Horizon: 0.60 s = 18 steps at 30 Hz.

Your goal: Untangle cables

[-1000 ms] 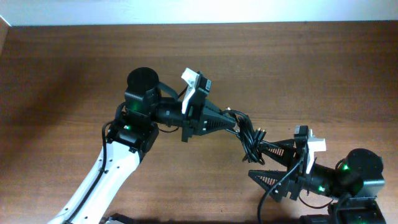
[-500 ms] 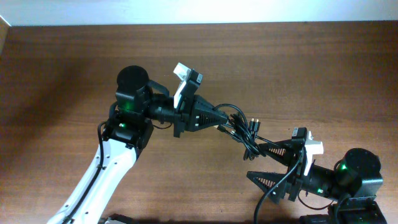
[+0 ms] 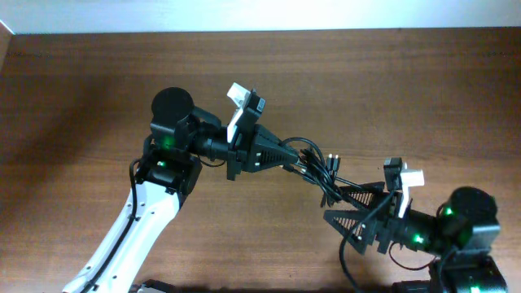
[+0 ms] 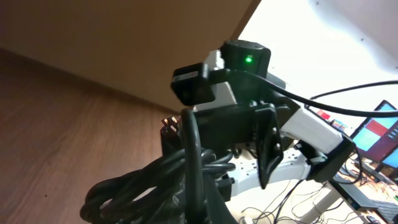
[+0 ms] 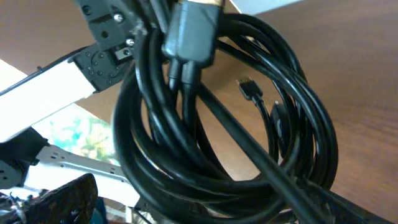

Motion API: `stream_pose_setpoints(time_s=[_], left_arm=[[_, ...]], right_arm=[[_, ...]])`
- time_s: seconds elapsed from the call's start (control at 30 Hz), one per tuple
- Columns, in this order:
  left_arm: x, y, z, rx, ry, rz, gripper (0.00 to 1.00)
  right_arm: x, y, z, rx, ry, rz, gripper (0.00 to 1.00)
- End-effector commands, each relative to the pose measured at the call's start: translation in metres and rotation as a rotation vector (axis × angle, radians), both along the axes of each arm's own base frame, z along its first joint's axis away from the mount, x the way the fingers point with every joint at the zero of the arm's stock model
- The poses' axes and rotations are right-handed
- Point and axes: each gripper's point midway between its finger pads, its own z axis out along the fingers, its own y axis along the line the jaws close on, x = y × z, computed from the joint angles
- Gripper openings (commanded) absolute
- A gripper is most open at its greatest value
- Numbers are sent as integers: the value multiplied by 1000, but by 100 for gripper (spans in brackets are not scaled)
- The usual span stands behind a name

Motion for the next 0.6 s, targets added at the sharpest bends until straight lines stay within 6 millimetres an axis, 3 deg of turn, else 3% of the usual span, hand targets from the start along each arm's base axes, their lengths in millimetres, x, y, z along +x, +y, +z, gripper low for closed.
stream_pose_setpoints(time_s=[0.0,0.23,0.37,0.47,0.57], left_arm=[[16,23,21,-23,-83,90,0],[17,23,21,-23,-83,90,0],[16,23,21,-22,-83,87,0],[16,23,21,-22,-81,88,0],[24,23,13,-1,0,133,0]], right_arm=[[29,-18,-40,-61,151,-151,99],[0,4,-27,-13,-35,159,99],[-2,5,-23,-2,-57,179,99],[-1,5,-22,-3,-66,178,90],[4,3,-21,-27,-89,145,90]])
